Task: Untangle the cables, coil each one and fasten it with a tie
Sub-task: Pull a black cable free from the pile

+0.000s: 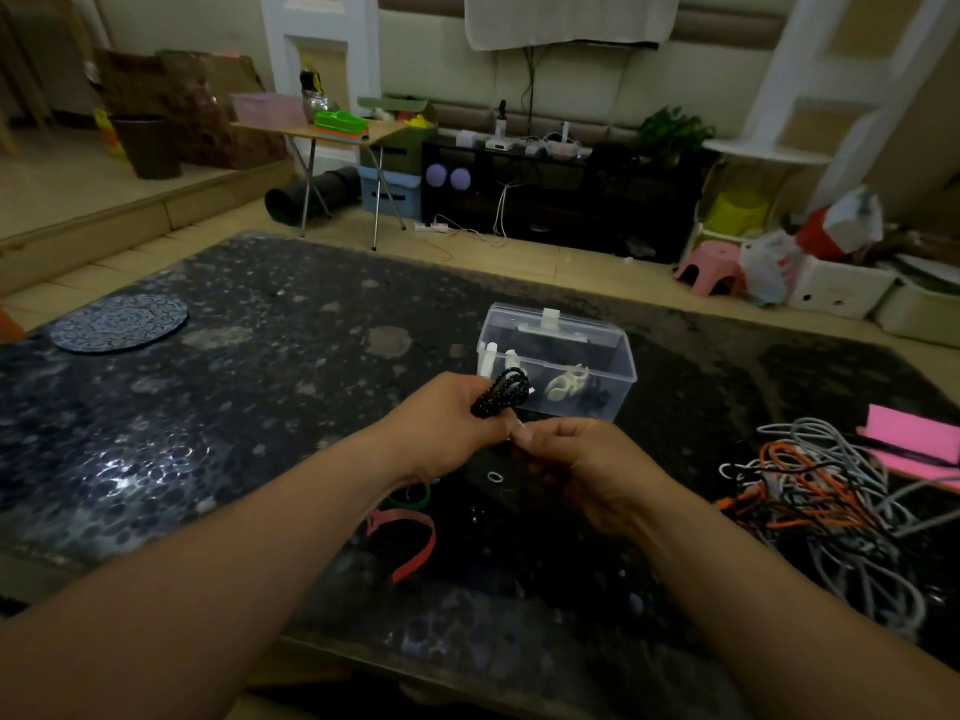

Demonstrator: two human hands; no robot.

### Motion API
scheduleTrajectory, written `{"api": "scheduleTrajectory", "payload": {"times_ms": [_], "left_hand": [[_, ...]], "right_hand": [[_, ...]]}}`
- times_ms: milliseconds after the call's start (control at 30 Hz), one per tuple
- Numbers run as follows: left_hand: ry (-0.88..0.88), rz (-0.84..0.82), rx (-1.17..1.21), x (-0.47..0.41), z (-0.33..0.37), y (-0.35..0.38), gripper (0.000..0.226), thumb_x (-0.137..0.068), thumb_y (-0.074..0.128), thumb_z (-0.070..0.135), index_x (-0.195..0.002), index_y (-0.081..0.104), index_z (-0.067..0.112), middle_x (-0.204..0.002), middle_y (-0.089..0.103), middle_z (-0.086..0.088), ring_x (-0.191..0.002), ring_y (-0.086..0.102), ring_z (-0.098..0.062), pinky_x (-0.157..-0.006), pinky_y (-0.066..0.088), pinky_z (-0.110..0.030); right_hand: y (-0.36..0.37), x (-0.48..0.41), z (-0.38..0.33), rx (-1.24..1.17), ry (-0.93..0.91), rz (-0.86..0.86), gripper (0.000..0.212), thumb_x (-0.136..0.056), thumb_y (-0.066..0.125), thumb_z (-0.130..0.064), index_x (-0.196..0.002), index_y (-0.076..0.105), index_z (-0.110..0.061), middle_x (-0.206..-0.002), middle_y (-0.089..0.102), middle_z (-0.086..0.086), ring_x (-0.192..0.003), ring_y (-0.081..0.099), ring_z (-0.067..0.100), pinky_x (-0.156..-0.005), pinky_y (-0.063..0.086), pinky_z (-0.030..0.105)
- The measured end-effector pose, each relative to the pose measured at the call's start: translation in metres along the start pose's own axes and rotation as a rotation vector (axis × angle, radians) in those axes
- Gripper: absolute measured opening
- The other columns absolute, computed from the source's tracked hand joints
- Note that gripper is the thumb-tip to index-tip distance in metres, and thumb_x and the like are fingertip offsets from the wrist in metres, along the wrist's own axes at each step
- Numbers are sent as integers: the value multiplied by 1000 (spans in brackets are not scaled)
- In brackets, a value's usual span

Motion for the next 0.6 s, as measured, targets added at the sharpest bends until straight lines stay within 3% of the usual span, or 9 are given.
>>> {"api": "scheduleTrajectory", "payload": {"times_ms": [100,167,233,400,533,600], "left_hand": [[23,37,-33,-2,6,9,9,-95,72,21,-89,72,15,-77,71,-4,-67,58,-8,-65,50,-35],[-19,37,60,0,12,15,16,-98,69,19,-82,67,16,-65,60,6,-58,51,-4,-56,42,-25],[-72,11,214,-1,15,23,18,-99,66,15,-81,64,17,-62,54,6,-54,46,-7,-52,37,-23],[-125,1,456,-4,24,33,9,-100,61,8,-92,58,12,-62,43,0,-48,36,-9,-43,27,-22],[-72,-42,431,-2,30,38,6,-99,61,8,-93,60,11,-63,43,1,-51,35,-10,-45,25,-23],[-59,-99,410,-1,33,40,8,-101,58,7,-95,58,13,-63,40,1,-53,32,-11,-47,24,-26]], "right_hand": [[-6,4,-1,-34,4,13,15,-95,73,-11,-104,78,0,-87,77,10,-60,69,8,-55,55,22],[-10,5,-4,-103,-48,11,10,-96,71,-13,-101,77,-8,-93,77,6,-73,70,10,-68,55,26],[-16,7,-8,-231,-96,-22,8,-97,67,-14,-99,75,-13,-95,76,4,-82,68,13,-79,51,30],[-34,22,-13,-385,-86,-207,8,-90,66,-16,-93,70,-10,-90,67,5,-67,54,11,-50,39,21],[-44,26,-7,-134,-29,-264,24,-97,50,-6,-109,71,-4,-84,61,7,-57,44,10,-46,29,19],[-50,26,-5,-75,-31,-285,32,-99,52,-3,-124,72,-8,-81,61,9,-51,40,9,-43,29,18]]}}
Point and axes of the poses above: each hand's wrist, its own x-axis away from the middle knuckle, its own y-axis out of the palm, z = x × y, the point moved 2 cm from there along -x, towards the middle knuckle
